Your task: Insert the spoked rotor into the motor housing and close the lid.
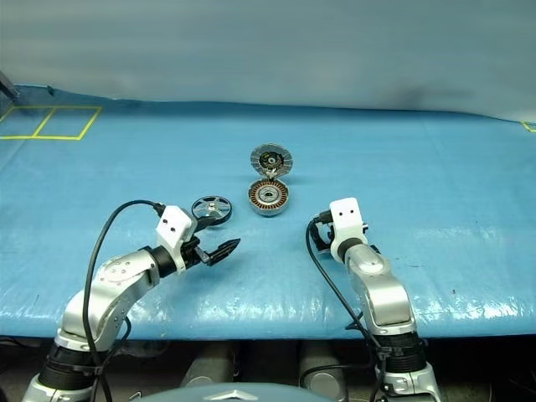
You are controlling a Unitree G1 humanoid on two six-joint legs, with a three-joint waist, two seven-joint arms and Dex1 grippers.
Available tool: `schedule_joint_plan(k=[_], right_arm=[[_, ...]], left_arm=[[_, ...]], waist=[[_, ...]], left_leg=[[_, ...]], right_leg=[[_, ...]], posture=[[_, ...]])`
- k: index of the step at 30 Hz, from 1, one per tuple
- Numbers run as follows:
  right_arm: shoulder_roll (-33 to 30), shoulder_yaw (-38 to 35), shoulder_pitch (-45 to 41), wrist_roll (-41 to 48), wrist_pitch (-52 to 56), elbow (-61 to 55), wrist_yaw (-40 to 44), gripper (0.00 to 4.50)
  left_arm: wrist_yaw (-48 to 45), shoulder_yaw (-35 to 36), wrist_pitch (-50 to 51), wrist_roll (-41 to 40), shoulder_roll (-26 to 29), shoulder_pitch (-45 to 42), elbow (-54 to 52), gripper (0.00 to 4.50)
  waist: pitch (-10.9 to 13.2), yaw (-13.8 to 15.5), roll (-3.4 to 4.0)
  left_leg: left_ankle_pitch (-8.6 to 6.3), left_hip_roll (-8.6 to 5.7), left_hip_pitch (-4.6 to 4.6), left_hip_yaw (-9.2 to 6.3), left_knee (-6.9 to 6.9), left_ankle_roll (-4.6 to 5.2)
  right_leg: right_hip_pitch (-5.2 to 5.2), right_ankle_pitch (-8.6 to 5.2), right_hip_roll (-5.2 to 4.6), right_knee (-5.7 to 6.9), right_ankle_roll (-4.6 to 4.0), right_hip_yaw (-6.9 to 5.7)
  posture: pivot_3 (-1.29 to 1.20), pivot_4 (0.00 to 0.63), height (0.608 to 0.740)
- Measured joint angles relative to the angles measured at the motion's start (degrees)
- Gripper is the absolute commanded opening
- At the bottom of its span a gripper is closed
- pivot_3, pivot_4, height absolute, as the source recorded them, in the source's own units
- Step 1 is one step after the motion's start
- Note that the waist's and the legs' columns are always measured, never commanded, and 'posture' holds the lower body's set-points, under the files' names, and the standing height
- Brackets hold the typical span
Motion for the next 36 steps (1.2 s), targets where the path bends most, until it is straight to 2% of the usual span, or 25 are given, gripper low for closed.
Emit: schedule_joint_plan(k=[5,9,14,17,25,32,36], right_arm=[[-2.4,2.1,-0.7,-0.8,-1.1,-0.6,2.4,4.47],[-8.7,7.4,-6.7,-1.9,0.2,-2.7,8.9,4.47],[-21.4,19.7,-19.3,-6.5,0.4,-1.4,23.2,4.47],[-23.6,24.6,-25.4,-8.2,-1.1,0.8,30.4,4.47],[-23.5,38.5,-42.2,-13.6,-10.3,13.0,52.6,4.47],[-17.1,41.4,-47.4,-17.4,-17.7,25.0,59.5,4.47],[-14.4,41.2,-50.1,-19.5,-20.5,30.6,59.4,4.47]], left_arm=[[-0.1,-0.1,0.0,0.0,0.0,0.0,0.0,4.5],[-0.1,-0.2,0.0,-0.1,-0.1,0.0,0.0,4.5],[-0.3,-0.8,-0.2,-0.1,-0.2,0.6,0.0,4.5],[-0.6,-1.2,-0.2,-0.3,-0.4,0.8,0.0,4.5],[-0.9,-1.7,-0.7,0.1,-0.3,2.3,-0.4,4.5],[-0.7,-2.2,-1.4,1.0,-0.4,4.0,-1.9,4.5],[-0.5,-2.4,-1.4,1.2,-0.5,5.0,-2.6,4.5]], waist=[[0.0,-0.2,0.01],[0.0,-0.6,0.03],[0.0,-0.6,0.02],[0.0,-0.5,0.01],[0.1,-0.6,0.01],[0.1,-0.7,0.02],[0.1,-0.7,0.03]], left_leg=[[0.0,0.0,0.0,0.02,0.01,0.0],[0.01,0.01,0.04,0.03,0.03,0.01],[0.01,0.0,0.03,0.04,0.02,0.01],[0.0,0.01,0.03,0.0,-0.03,0.01],[0.01,0.0,0.02,-0.04,-0.03,0.01],[0.01,-0.01,0.01,-0.06,-0.05,-0.02],[0.04,0.0,0.03,-0.1,-0.07,-0.06]], right_leg=[[0.01,0.0,0.0,0.0,0.0,0.01],[0.03,0.0,0.0,0.03,0.01,0.0],[0.01,0.01,-0.01,0.0,0.01,-0.01],[0.02,0.03,-0.01,-0.01,0.05,-0.05],[0.01,0.16,-0.02,-0.03,0.27,-0.09],[-0.03,0.19,-0.03,-0.02,0.29,-0.09],[-0.04,0.18,-0.01,0.03,0.28,-0.11]], posture=[[0.0,0.15,0.74],[0.0,0.15,0.74],[0.0,0.15,0.74],[0.0,0.15,0.74],[0.0,0.15,0.74],[0.0,0.15,0.74],[0.0,0.15,0.74]])
